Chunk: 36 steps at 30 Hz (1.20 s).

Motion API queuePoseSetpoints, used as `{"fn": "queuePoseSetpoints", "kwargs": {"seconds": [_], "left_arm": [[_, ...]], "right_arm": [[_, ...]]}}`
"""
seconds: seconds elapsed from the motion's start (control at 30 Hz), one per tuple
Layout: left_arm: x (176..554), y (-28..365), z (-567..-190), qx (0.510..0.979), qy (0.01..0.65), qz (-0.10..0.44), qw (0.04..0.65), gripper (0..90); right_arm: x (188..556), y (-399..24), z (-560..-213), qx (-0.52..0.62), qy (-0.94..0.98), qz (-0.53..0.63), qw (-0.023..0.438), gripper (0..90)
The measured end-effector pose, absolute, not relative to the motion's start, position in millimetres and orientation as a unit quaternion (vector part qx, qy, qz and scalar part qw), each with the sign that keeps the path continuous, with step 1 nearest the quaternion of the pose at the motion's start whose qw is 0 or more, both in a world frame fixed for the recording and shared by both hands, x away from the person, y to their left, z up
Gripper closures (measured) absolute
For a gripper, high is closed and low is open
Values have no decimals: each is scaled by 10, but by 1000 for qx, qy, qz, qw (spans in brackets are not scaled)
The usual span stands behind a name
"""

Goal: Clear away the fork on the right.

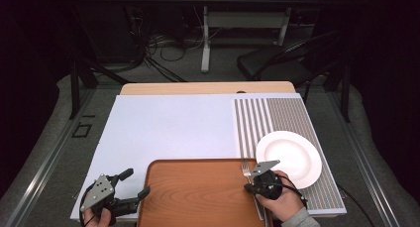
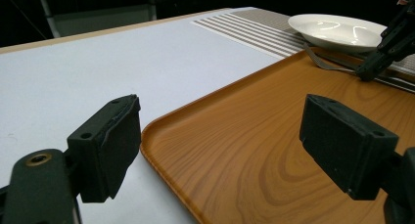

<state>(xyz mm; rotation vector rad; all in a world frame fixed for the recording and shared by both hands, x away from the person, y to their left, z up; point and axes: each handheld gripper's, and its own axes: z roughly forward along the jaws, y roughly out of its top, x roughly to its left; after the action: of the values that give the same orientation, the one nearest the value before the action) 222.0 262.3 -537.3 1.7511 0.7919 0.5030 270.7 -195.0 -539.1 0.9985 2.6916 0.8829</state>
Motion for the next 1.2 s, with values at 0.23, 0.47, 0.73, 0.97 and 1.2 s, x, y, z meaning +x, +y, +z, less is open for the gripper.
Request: {"fn": "queuePoseSetpoints", "kwargs": {"seconds": [0.23, 0.47, 0.73, 0.97, 1.2], "left_arm": [[2222, 2628, -5374, 738, 334, 212, 547, 160], [2220, 2629, -5373, 739, 333, 212, 546, 160], [2217, 2628, -5371, 739, 333, 214, 545, 160], [2216, 2638, -5371, 740, 331, 213, 546, 160], [2220, 2623, -5372, 741, 331, 213, 545, 160]], "right_arm": [[2708, -1990, -5396, 340, 890, 297, 70, 900], [2669, -2012, -5330, 334, 884, 316, 80, 863], [2631, -2064, -5257, 320, 875, 347, 104, 758], [2635, -2104, -5221, 305, 875, 353, 128, 613], [2638, -2202, -5125, 265, 865, 381, 190, 504]]}}
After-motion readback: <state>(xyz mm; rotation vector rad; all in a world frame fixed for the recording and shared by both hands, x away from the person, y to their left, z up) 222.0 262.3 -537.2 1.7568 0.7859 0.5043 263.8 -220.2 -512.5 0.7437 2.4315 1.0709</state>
